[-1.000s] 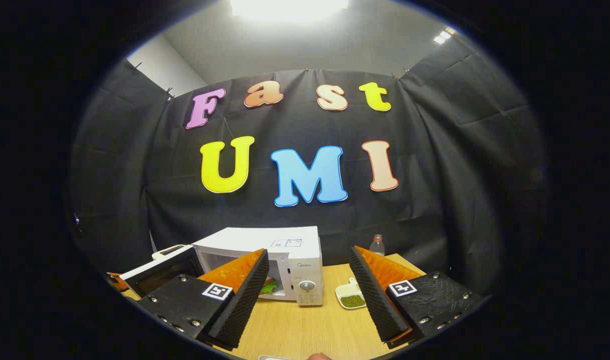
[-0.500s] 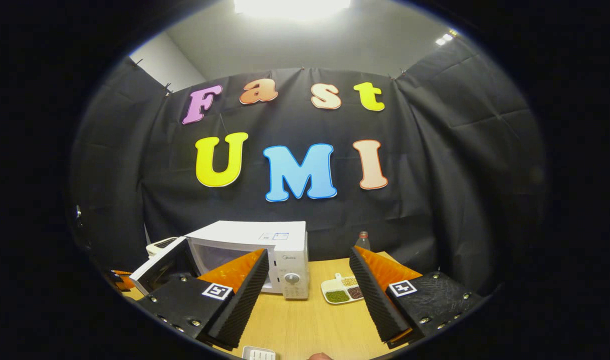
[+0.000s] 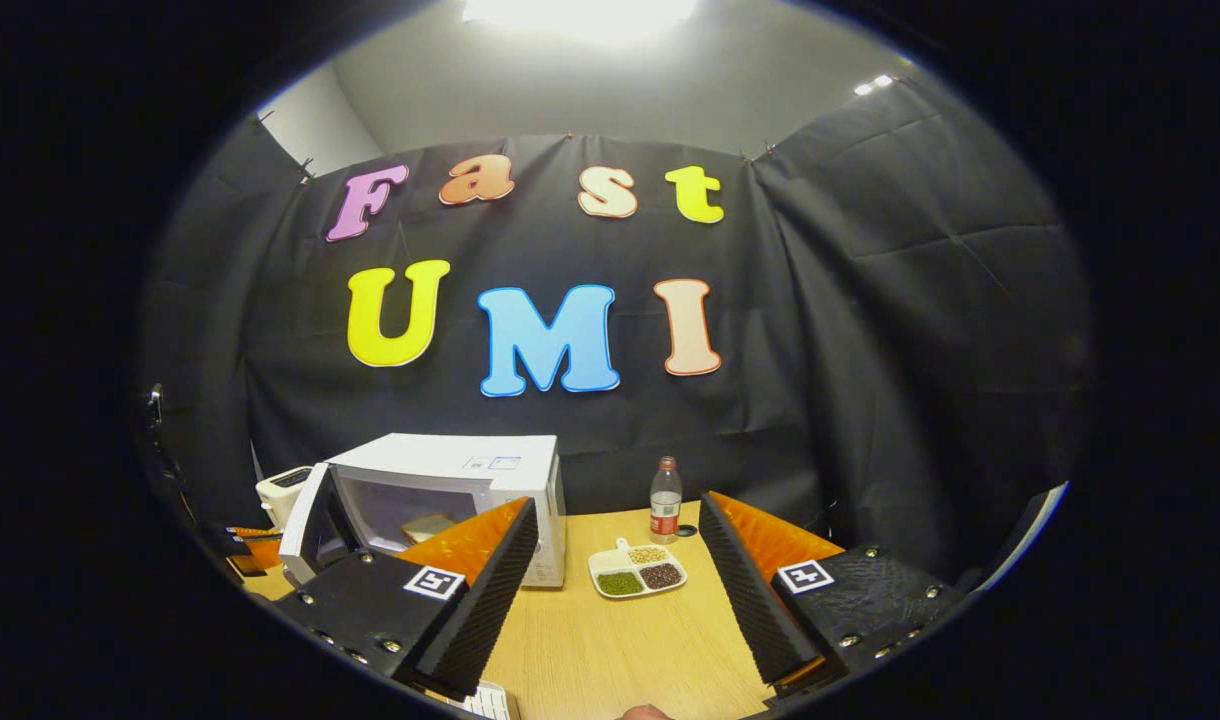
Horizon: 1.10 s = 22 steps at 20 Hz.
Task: Open the microwave oven with the left hand, put the food in, and close the microwave oven.
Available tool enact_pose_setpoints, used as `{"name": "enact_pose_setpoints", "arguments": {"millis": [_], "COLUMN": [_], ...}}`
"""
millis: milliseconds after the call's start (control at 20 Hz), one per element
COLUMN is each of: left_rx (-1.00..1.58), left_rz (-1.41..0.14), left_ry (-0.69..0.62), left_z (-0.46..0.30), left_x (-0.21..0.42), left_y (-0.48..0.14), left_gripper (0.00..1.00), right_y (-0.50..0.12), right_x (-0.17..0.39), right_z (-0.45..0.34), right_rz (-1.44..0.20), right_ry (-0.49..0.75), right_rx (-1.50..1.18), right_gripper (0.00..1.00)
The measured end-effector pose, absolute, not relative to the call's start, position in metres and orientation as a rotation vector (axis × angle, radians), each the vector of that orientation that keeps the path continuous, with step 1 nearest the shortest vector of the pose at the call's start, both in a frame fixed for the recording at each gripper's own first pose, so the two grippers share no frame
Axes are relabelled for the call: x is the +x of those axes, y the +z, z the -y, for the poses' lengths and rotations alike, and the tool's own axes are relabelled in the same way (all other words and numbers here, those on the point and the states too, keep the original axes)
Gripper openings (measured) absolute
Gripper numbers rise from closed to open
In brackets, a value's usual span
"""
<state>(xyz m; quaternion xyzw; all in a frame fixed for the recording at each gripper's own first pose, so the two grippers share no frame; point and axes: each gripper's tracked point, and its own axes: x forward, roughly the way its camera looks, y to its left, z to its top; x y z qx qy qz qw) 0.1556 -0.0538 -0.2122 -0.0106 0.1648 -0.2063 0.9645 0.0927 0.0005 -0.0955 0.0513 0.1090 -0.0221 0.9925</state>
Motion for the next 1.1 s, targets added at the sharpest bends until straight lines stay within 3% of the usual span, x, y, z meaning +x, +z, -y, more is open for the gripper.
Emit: {"name": "enact_pose_setpoints", "arguments": {"millis": [600,1100], "left_rx": [-0.038,-0.036], "left_rz": [-0.328,-0.303], "left_ry": [-0.571,-0.590], "left_z": [0.129,0.156], "left_x": [0.218,0.273], "left_y": [-0.218,-0.222], "left_gripper": [0.07,0.10], "right_y": [-0.097,-0.099], "right_x": [0.068,0.047], "right_z": [0.059,0.077], "right_rz": [-0.237,-0.248], "right_ry": [-0.239,-0.328], "right_rx": [0.100,0.065], "right_gripper": [0.98,0.98]}}
